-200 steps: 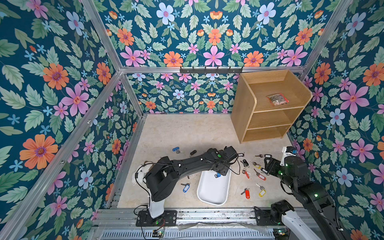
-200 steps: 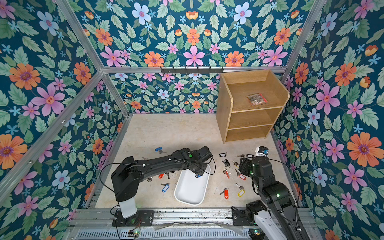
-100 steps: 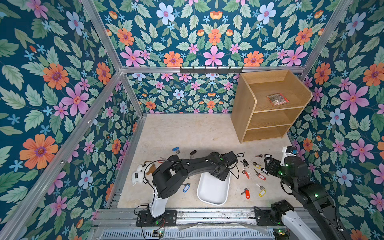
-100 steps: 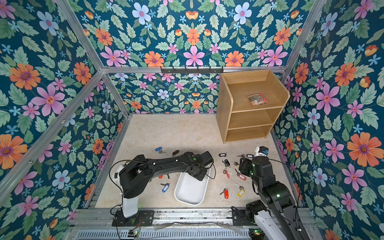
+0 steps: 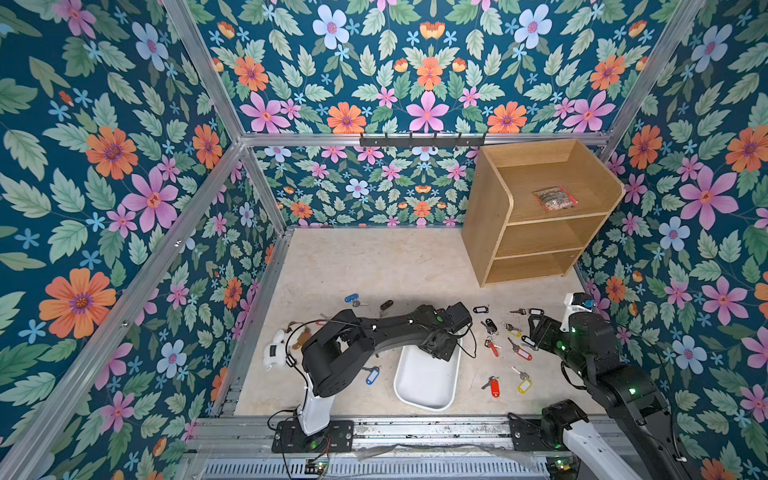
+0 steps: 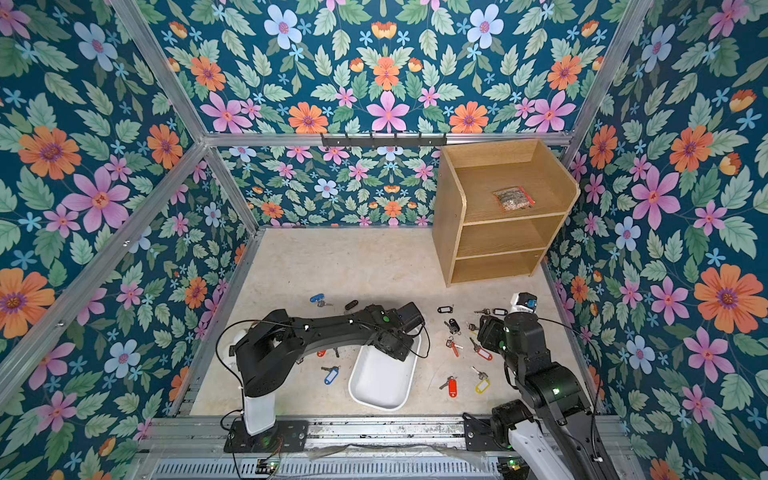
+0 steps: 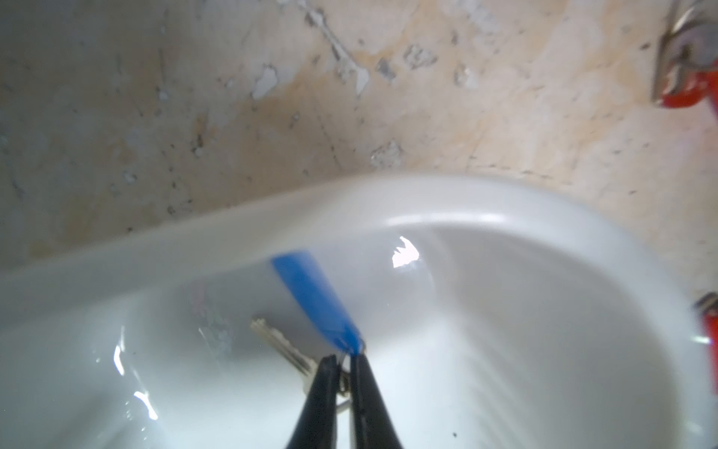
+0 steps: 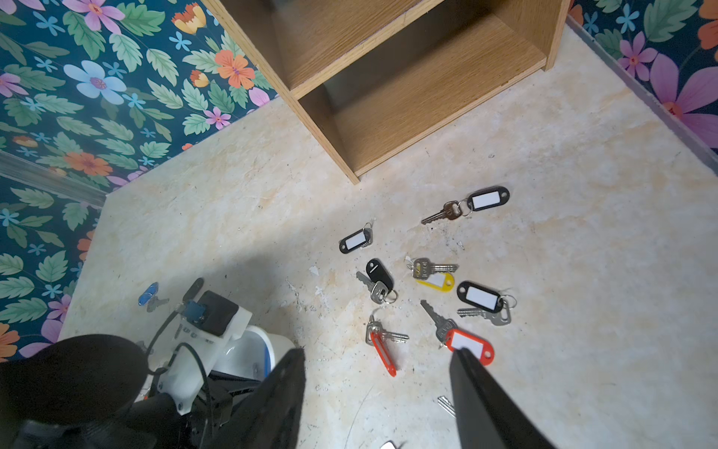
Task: Take the keys out of the storage box
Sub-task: Pick up the key from the storage box, then place the key at the center of the board.
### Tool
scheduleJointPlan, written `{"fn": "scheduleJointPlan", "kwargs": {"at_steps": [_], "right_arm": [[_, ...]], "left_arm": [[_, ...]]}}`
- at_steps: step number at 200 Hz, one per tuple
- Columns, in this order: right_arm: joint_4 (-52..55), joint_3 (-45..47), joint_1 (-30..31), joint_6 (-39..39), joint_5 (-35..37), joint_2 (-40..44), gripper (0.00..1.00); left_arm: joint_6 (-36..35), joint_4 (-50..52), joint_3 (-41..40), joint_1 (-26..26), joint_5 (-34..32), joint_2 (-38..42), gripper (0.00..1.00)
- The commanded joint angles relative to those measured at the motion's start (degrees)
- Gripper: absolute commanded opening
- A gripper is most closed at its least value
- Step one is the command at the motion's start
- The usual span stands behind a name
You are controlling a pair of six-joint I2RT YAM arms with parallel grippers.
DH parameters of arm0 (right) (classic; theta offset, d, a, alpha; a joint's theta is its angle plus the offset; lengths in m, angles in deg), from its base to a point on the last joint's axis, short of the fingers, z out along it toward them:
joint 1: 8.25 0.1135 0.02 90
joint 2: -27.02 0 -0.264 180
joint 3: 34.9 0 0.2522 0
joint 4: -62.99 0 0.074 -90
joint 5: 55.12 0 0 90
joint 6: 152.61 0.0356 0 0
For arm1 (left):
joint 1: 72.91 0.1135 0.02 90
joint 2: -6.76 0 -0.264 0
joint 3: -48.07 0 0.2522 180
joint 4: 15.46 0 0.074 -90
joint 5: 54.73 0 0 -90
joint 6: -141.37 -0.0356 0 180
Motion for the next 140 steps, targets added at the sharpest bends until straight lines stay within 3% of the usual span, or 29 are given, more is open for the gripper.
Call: {"fn": "scheduleJointPlan", "kwargs": {"at_steps": [1, 10, 95, 116, 140], "right_arm": [[-1.09, 0.37, 0.0, -0.02, 0.64, -0.07, 0.64], [-1.02, 0.35, 0.0, 0.02, 0.72, -0.17, 0.63], [-1.02, 0.38, 0.07, 0.03, 0.62, -0.35, 0.64], [-1.06, 0.36, 0.01, 0.02, 0.62, -0.26, 0.64], [-1.14, 0.39, 0.03, 0.03, 0.63, -0.26, 0.64]], "left_arm": [[1.08, 2.39, -0.11, 0.03, -0.12, 0.36, 0.03], [1.16, 2.86, 0.4, -0.05, -0.55, 0.89, 0.0], [3.93, 9.93, 5.95, 1.62, -7.64, 9.31, 0.0], [4.51, 11.36, 5.88, 4.8, -9.15, 13.67, 0.0], [4.33, 11.79, 3.62, 13.04, -8.73, 19.98, 0.0]]}}
